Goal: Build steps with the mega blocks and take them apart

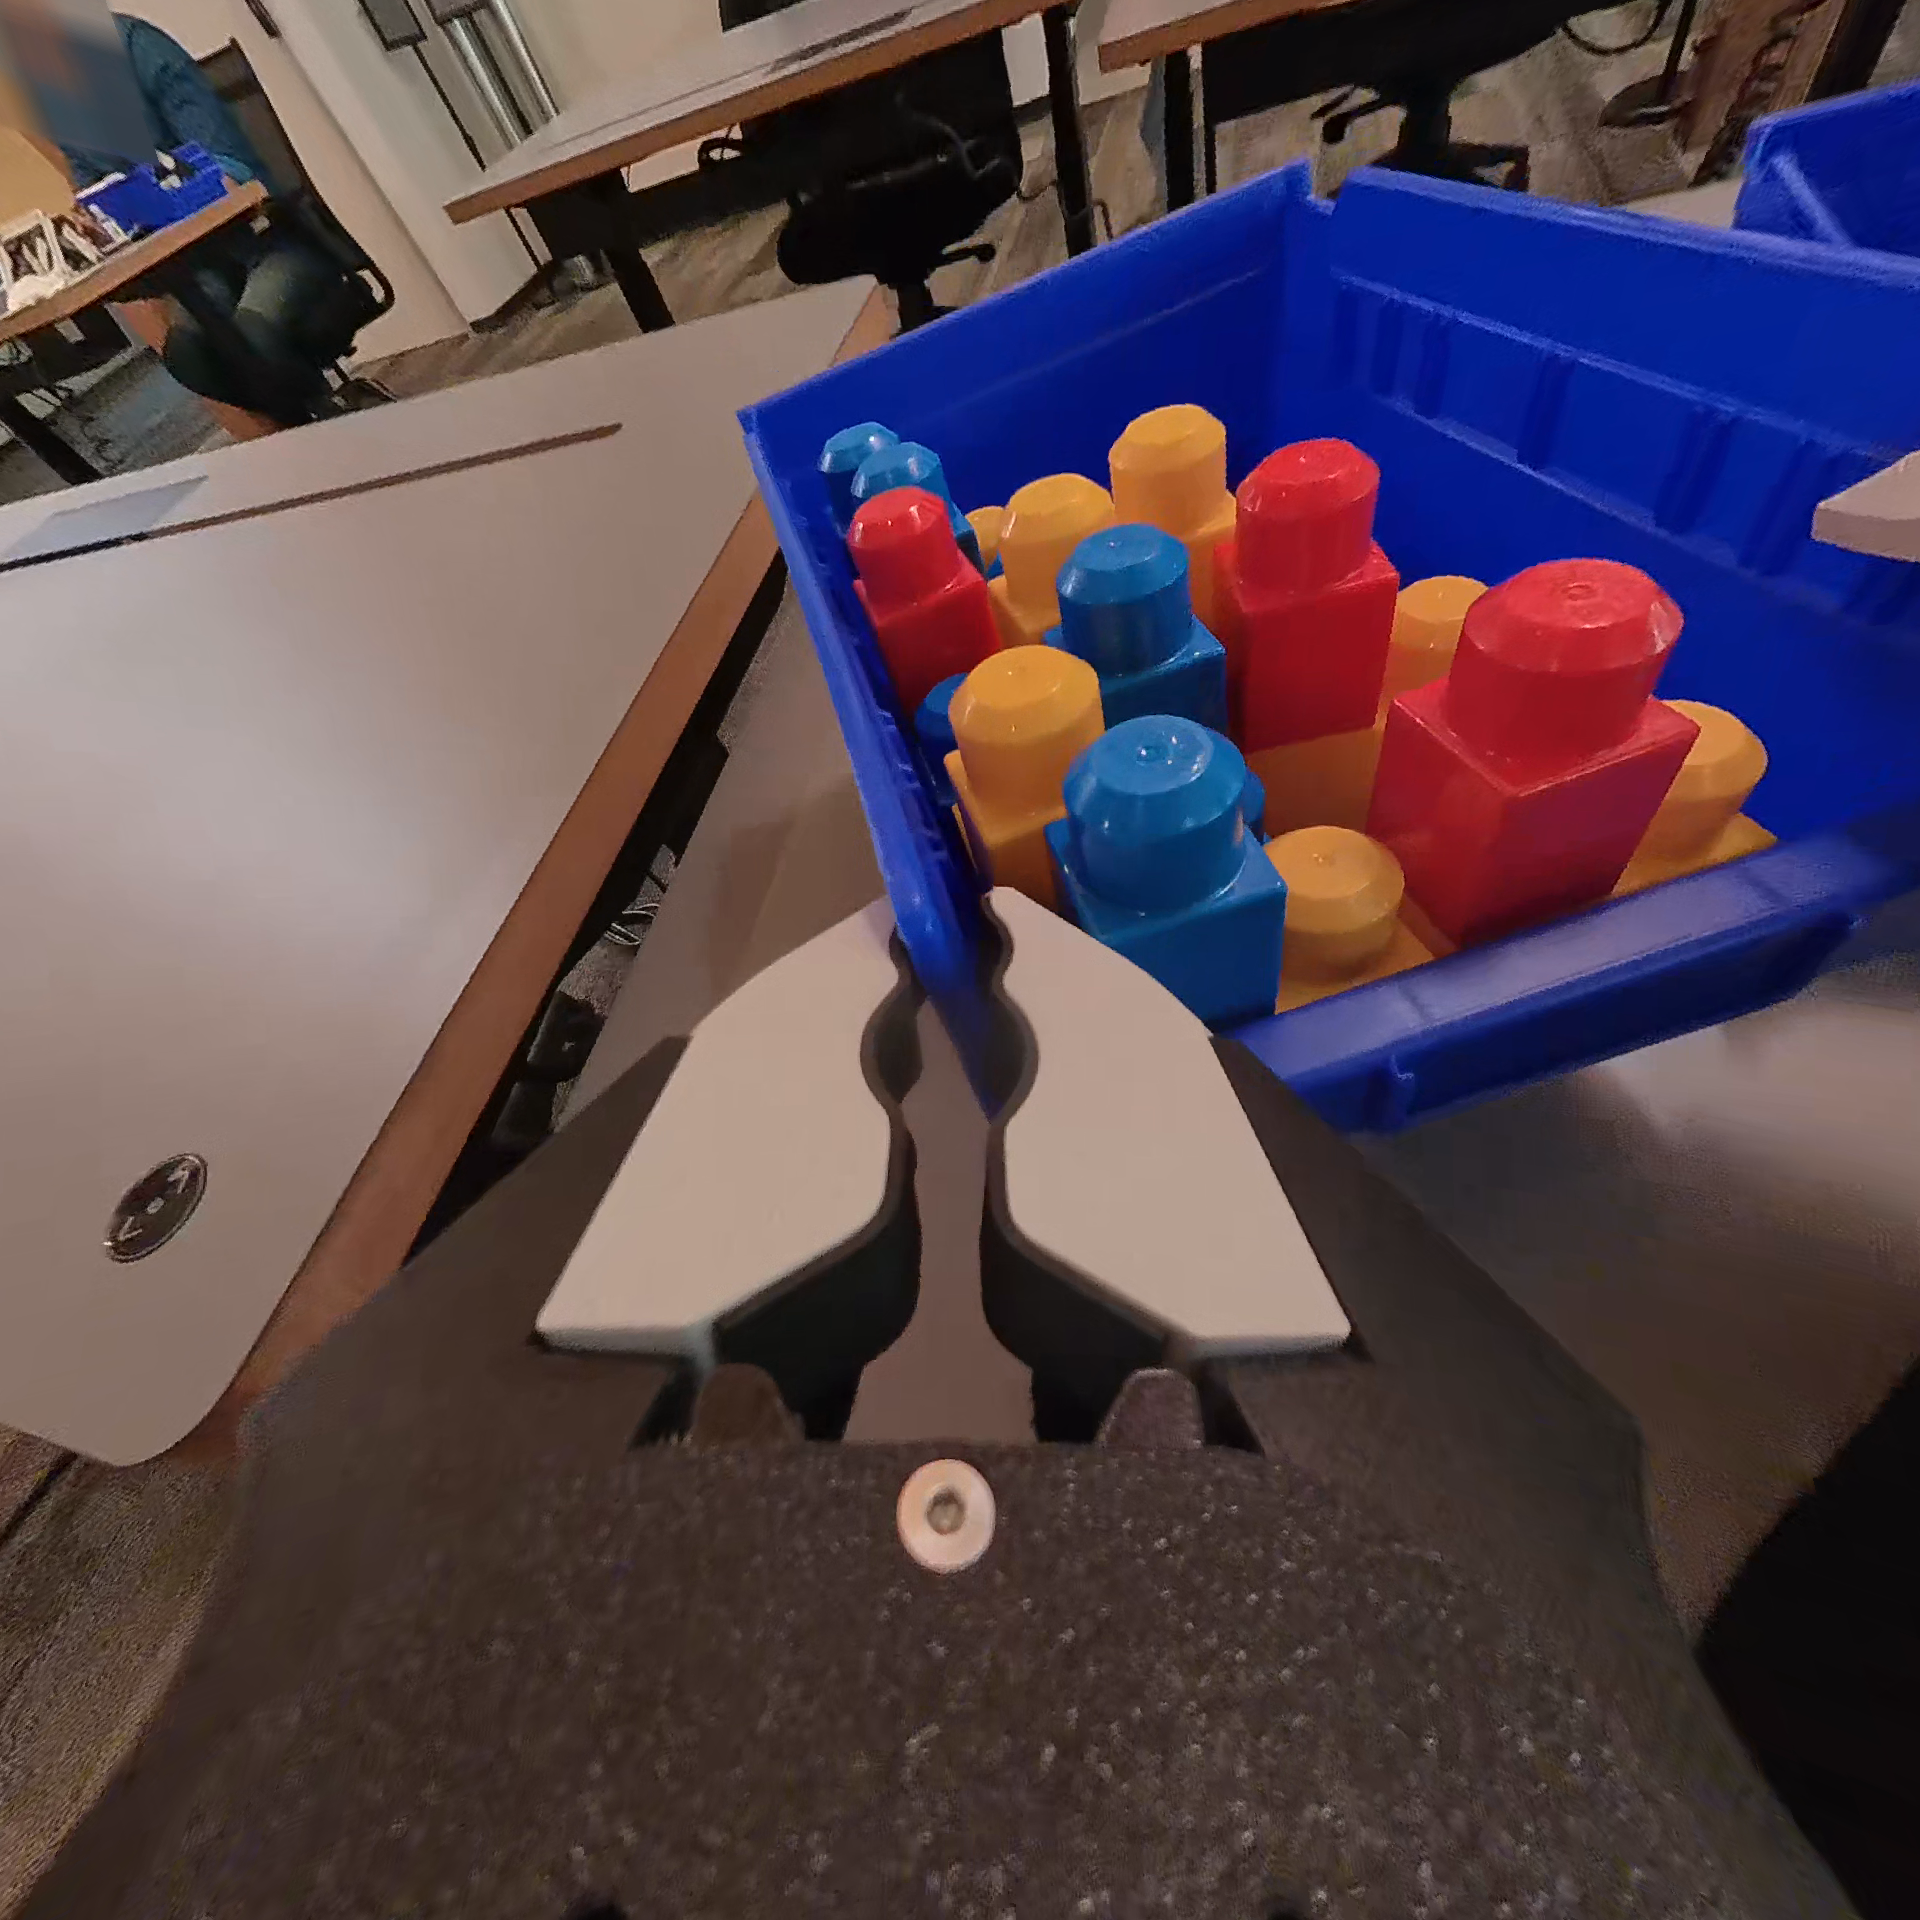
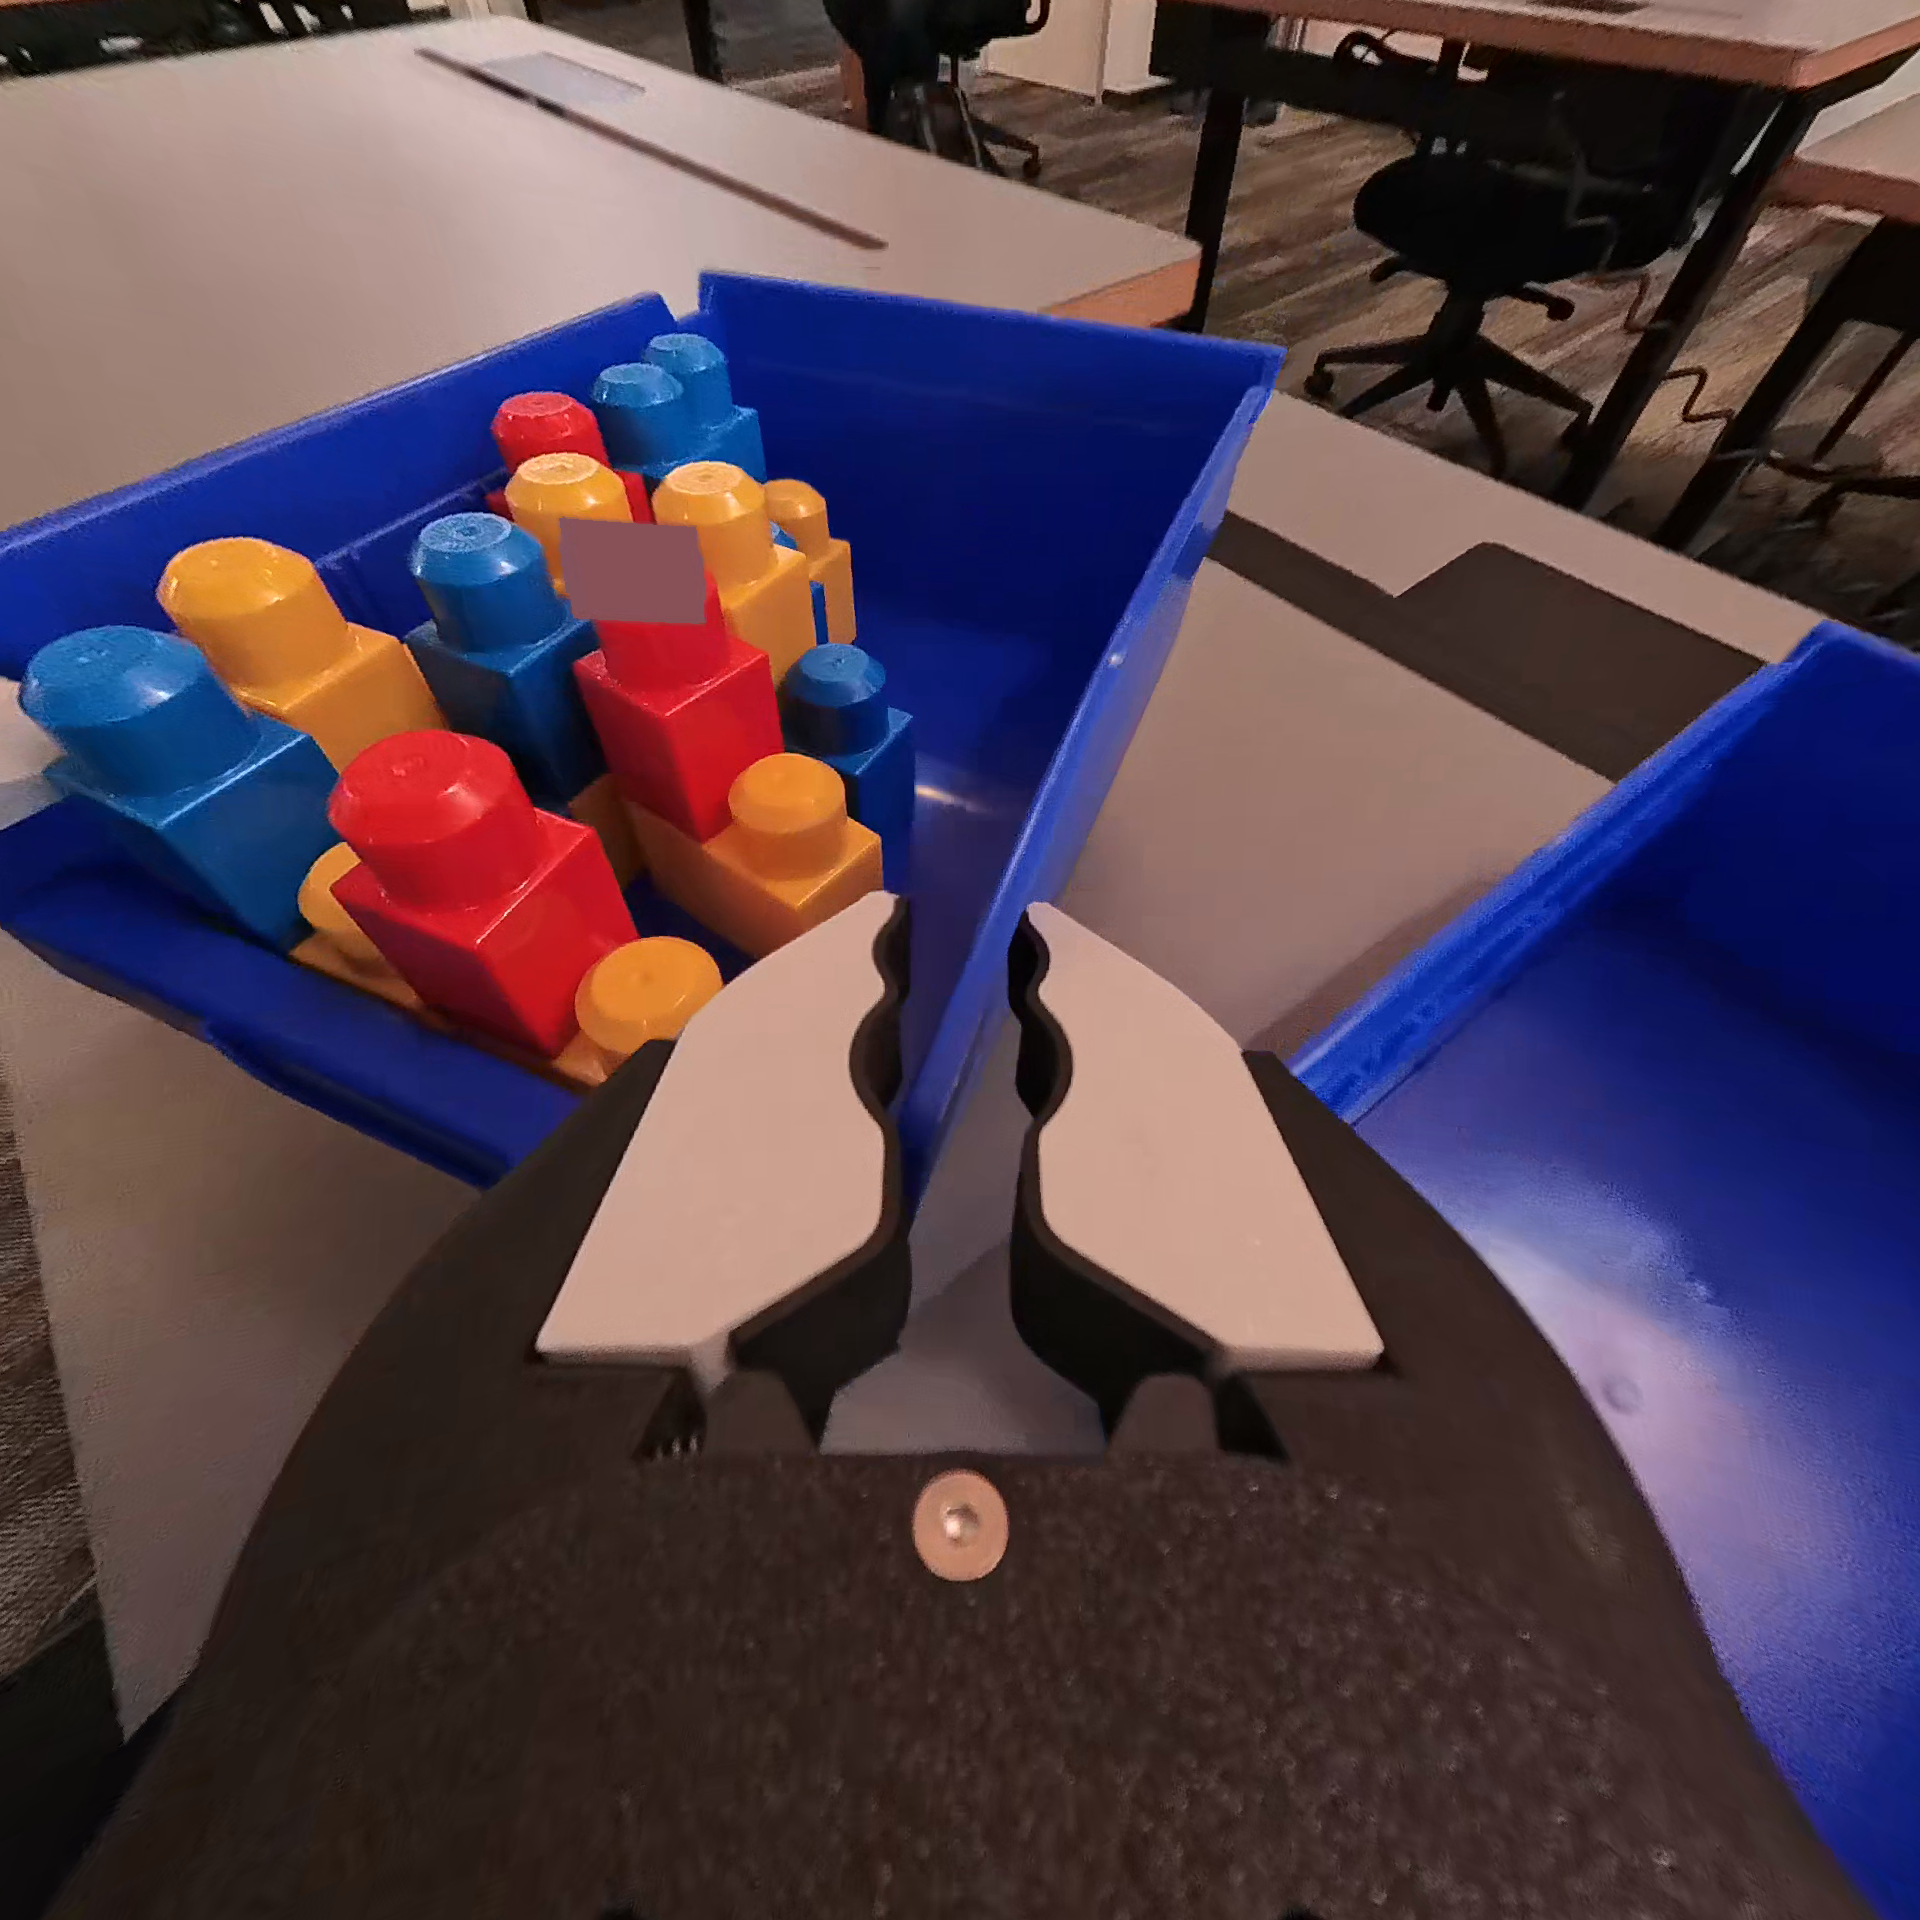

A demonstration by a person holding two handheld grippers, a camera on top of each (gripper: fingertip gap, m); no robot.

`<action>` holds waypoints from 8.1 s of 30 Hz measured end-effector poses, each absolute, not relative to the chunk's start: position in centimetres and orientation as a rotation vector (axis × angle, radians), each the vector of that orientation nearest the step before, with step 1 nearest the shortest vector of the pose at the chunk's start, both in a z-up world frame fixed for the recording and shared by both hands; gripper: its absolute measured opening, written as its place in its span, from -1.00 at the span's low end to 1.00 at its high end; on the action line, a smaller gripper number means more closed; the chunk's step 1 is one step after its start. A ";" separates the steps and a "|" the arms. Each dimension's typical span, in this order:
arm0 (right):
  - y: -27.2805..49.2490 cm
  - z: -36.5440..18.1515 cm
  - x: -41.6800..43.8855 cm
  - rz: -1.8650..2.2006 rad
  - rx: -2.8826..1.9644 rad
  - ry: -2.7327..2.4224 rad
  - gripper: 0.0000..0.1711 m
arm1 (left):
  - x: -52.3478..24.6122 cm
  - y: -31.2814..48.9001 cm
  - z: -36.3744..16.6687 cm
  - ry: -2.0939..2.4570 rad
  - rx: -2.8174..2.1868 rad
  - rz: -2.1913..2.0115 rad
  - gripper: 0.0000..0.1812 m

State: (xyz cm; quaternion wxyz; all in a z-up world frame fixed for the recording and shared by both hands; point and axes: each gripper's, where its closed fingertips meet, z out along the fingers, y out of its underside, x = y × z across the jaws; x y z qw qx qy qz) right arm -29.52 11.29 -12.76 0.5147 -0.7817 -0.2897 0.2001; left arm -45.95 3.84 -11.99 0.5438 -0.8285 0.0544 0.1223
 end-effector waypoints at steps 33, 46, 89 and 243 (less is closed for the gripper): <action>5.2 -11.3 -5.4 0.230 -1.759 -0.439 -0.41 | -44.4 15.8 -19.2 0.131 -1.992 0.164 -0.92; 10.3 -18.0 -1.7 0.106 -1.943 -0.275 -0.25 | -40.6 21.9 -19.4 0.303 -1.970 0.116 -0.71; 10.7 -19.1 35.1 -0.284 -2.085 0.323 -0.95 | -40.5 18.6 -20.1 0.242 -1.880 0.073 -0.66; 14.9 -17.0 -1.9 0.487 -1.759 -0.848 -0.28 | -4.6 14.6 -22.7 1.144 -1.841 -0.561 -0.28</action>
